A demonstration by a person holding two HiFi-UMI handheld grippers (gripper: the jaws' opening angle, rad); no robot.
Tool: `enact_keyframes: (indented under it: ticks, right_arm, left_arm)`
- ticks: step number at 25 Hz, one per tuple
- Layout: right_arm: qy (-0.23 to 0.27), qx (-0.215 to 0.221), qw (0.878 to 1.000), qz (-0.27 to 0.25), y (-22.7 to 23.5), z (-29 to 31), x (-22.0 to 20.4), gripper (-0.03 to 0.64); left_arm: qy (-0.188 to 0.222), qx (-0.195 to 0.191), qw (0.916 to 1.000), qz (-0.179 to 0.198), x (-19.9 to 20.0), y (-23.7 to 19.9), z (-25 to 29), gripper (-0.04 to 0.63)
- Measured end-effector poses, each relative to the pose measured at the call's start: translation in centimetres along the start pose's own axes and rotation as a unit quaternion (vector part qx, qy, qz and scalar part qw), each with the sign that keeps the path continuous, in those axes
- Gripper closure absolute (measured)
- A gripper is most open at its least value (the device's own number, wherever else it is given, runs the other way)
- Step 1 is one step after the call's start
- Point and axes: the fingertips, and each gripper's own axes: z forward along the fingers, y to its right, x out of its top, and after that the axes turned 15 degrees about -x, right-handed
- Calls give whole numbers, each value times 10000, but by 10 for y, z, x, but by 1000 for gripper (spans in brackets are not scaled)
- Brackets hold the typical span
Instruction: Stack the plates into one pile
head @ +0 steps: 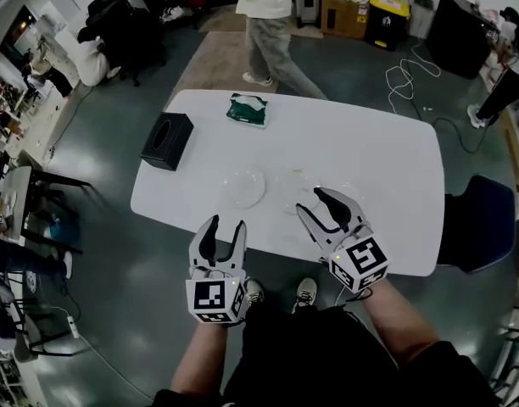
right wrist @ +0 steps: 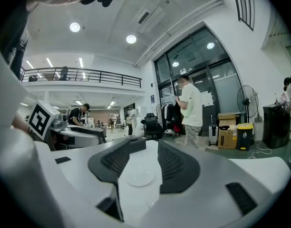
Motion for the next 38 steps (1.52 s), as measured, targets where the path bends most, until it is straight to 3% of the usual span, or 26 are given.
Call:
enact_keyframes:
  ticks: [13,38]
  right_arm:
    - [-278,-65,9996,1,-3,11,-18,417]
    - [-1464,-738,9865,39,-88,135,-110,422]
  left_arm:
    - [-151,-108,9997,-128,-15,-13,18,383]
    - [-701,-1070,9910,-400,-79,-147,50,383]
